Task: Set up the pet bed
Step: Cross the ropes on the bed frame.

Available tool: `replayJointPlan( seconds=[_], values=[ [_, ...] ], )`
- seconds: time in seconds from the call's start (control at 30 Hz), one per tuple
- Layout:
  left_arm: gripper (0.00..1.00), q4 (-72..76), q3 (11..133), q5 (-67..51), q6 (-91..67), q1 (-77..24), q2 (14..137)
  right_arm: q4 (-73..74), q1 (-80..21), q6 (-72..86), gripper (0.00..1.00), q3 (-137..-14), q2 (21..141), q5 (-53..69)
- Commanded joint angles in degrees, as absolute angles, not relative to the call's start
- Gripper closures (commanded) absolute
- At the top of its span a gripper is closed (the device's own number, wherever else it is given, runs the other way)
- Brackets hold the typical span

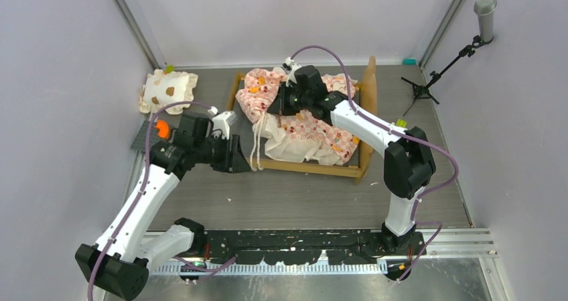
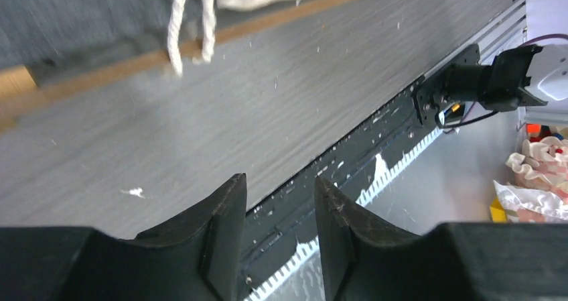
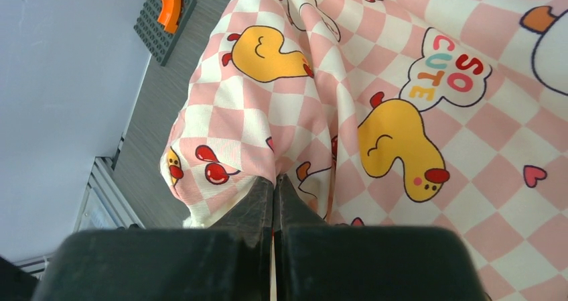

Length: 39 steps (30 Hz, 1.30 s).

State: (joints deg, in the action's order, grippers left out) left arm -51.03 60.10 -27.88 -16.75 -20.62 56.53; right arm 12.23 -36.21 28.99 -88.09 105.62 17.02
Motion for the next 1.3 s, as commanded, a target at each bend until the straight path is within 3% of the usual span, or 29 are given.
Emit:
replayJointPlan(
  seconds=[0.0, 0.23, 0.6, 0.87, 1.27],
  values=[
    [0.55, -50.35, 57.09, -30.17, -18.41, -20.83, 53.59, 11.08, -35.90, 27.96, 0.99, -88.24, 104.37, 16.08],
    [0.57, -37.38, 56.77, -16.74, -20.38, -20.83, 49.66, 11.30, -35.93, 28.06, 0.99, -88.20, 104.84, 16.97],
    [0.62, -10.90, 48.20, -18.27, -24.83, -20.83, 57.72, 11.43, -35.91, 28.40, 0.99, -87.82, 105.17, 18.58],
    [0.73, -7.67, 46.51, -22.44, -26.34, -20.83, 57.69, 11.44, -35.90, 28.48, 0.99, -87.71, 105.63, 19.59],
    [0.73, -6.88, 45.33, -23.23, -27.33, -22.32, 60.19, 11.30, -35.88, 28.58, 0.99, -87.62, 106.16, 20.04]
  ],
)
